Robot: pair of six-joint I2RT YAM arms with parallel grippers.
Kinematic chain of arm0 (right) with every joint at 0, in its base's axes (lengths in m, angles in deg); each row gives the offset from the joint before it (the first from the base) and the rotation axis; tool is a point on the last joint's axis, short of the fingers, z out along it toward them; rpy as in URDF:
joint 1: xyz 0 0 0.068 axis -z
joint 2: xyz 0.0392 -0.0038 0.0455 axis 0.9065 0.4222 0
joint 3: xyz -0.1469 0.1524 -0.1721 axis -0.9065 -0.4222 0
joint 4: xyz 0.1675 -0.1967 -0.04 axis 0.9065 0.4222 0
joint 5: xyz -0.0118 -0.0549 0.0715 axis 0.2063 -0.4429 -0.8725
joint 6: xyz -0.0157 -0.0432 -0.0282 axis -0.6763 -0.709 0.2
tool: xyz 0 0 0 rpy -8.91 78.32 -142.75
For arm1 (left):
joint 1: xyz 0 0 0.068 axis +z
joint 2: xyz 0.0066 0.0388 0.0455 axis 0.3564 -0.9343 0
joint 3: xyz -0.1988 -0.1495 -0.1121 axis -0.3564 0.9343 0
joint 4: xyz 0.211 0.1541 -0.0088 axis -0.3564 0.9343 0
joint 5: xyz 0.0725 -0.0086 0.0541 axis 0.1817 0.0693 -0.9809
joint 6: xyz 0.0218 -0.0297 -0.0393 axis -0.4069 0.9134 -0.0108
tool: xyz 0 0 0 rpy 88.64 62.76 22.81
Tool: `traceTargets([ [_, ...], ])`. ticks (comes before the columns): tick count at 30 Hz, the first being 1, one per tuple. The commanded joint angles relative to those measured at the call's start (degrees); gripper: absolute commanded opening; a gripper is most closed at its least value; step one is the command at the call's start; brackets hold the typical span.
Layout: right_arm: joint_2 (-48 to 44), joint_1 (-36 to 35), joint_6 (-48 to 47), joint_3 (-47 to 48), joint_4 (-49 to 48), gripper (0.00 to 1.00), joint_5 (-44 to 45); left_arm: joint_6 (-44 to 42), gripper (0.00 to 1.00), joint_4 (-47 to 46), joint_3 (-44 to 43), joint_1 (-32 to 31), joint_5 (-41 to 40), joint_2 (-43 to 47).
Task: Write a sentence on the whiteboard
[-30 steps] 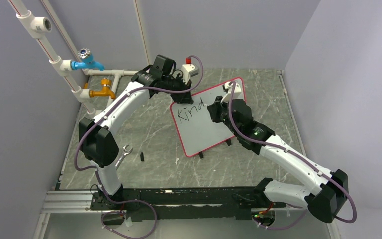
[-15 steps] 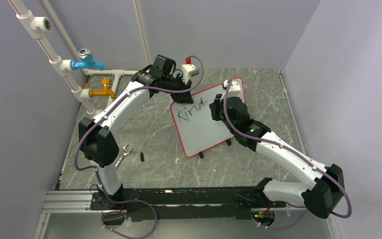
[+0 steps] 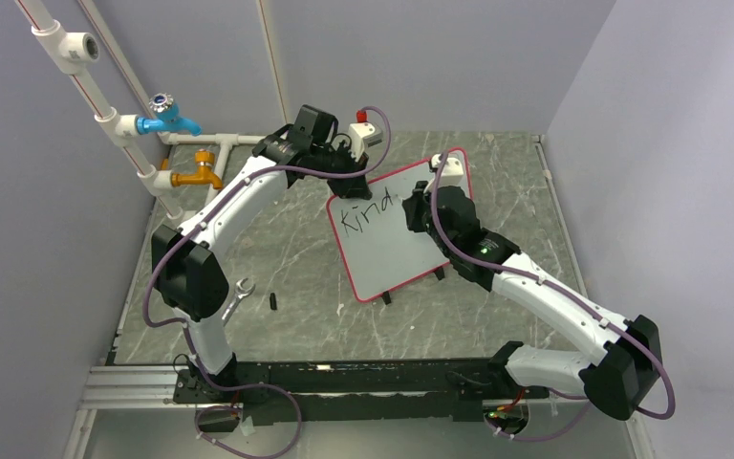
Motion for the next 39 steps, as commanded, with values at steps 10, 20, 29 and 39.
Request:
traceTargets([
  [10, -1.7, 0.3, 3.5, -1.7, 1.5, 0.0, -0.7, -9.6, 0.0, 8.6, 1.3, -0.7, -12.2, -3.4],
  [20, -2.3, 0.3, 3.8, -1.3, 2.1, 0.0, -0.8, -9.6, 0.0, 8.7, 1.2, -0.6, -12.0, -3.4],
  [29, -0.9, 0.3, 2.3, 0.9, 1.9, 0.0, 0.4, -9.7, 0.0, 8.8, 1.2, -0.7, -11.9, -3.3],
  [39, 1.6, 0.3, 0.3, 5.1, 1.2, 0.0, 1.1, -9.7, 0.0, 8.9, 1.2, -0.9, -11.8, -3.4],
])
